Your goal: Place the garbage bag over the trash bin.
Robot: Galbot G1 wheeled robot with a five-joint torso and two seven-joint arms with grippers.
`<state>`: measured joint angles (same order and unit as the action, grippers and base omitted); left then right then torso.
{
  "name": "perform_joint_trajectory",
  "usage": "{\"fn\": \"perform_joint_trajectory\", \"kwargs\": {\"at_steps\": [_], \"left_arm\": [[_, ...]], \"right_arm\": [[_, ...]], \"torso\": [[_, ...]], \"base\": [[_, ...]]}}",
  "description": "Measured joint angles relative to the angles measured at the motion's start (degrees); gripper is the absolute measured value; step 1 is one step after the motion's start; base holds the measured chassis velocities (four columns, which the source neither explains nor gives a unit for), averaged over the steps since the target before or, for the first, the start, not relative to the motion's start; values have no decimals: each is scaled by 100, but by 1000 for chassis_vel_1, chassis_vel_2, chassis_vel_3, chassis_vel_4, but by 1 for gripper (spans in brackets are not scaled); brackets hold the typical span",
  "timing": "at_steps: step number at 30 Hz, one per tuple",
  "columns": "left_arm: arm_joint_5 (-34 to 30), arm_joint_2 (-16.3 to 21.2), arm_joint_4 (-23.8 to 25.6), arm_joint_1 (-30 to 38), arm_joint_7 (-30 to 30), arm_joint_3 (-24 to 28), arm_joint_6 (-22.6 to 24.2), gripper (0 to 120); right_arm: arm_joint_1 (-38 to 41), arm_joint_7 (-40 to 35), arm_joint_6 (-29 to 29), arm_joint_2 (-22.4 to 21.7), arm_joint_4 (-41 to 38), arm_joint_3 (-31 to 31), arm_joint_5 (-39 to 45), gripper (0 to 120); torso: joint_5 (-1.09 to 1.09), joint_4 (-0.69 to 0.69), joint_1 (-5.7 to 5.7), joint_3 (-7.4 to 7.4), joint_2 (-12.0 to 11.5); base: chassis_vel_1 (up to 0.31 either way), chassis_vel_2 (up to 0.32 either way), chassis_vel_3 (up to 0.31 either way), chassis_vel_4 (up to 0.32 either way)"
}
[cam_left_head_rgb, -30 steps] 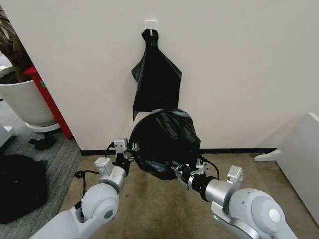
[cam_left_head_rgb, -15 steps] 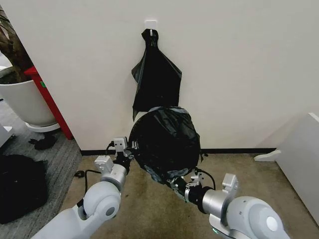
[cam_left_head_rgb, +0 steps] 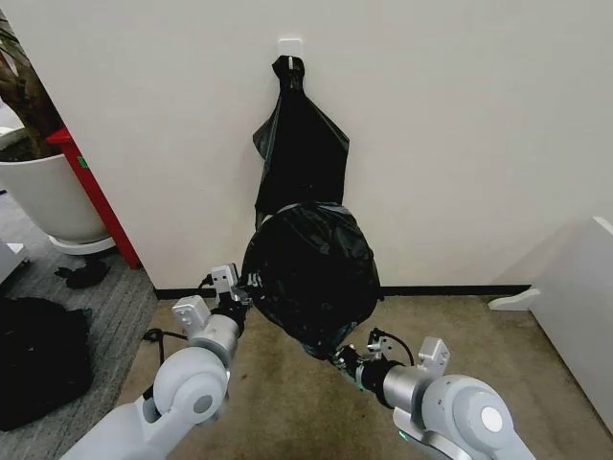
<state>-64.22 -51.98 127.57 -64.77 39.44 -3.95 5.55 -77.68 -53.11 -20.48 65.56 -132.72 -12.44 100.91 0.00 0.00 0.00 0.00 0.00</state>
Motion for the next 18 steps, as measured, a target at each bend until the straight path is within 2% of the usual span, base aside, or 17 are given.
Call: {"fn": "perform_joint_trajectory", "kwargs": {"at_steps": [2,8,18], "left_arm": [[-100,-11,18,-6,45,-9,13,0],[-1033,-122,133,12,498,-67,94,0],[-1771,-148,168,68,835,-178,155,0]], "right_arm": [[-8,36,-4,2,18,-15,-59,0],[-28,171,-66,-17,96,-33,-418,0],[-147,221,-75,-23,364,-90,-833,0]], "torso": [[0,0,0,0,0],[0,0,0,0,0],[0,0,0,0,0]], "base": [[0,0,0,0],[0,0,0,0],[0,0,0,0]]}}
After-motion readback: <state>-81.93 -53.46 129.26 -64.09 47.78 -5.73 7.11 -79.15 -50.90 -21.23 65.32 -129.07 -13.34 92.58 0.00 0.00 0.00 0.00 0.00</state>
